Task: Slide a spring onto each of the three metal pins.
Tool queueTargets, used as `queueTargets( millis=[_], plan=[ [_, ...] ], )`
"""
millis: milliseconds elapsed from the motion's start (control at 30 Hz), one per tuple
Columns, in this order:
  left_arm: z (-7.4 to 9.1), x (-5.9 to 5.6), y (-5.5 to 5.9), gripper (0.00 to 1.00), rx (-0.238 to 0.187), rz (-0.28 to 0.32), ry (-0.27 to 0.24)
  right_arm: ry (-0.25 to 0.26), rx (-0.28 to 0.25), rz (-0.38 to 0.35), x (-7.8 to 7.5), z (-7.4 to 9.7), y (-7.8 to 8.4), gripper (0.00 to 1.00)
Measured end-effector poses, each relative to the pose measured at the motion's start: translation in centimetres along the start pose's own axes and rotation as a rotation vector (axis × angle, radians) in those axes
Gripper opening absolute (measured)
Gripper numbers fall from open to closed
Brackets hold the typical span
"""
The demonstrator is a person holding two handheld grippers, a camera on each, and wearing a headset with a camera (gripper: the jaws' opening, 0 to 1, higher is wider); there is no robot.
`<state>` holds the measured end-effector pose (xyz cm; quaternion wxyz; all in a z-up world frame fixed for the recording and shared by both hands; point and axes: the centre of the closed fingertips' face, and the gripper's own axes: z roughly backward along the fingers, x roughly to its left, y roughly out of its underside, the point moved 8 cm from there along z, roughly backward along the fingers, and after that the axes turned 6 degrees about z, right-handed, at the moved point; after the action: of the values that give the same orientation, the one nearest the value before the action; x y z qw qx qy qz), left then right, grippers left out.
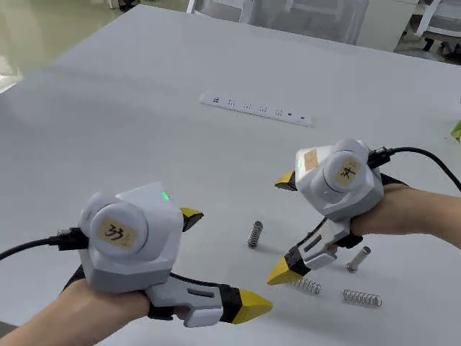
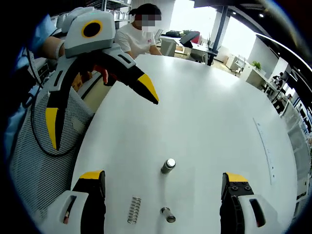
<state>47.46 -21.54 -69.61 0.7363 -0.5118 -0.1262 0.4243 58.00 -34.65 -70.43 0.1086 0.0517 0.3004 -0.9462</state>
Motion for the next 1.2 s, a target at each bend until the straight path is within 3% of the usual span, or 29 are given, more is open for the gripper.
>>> queueTargets(
  millis=[267, 467, 967, 1200],
  plan=[
    [-0.1, 0.6, -0.3, 0.95, -0.014, 0.012, 0.012, 0.092, -0.034, -0.049, 1.1, 2.6, 1.7, 0.99],
    [-0.5, 0.5, -0.2, 0.95, 0.006, -0.004, 0.024, 0.155, -0.08, -0.116, 2.4, 4.5, 3.5, 0.99],
    [-1.8, 0.1, -0.7, 0.92, 0.027, -0.038, 0.078, 0.259, -0.102, -0.284, 5.9, 7.7, 8.8, 0.94],
    [-2.7, 0.0, -0.9, 0.92, 0.046, -0.055, 0.102, 0.294, -0.113, -0.355, 7.5, 8.8, 10.6, 0.98]
  ],
)
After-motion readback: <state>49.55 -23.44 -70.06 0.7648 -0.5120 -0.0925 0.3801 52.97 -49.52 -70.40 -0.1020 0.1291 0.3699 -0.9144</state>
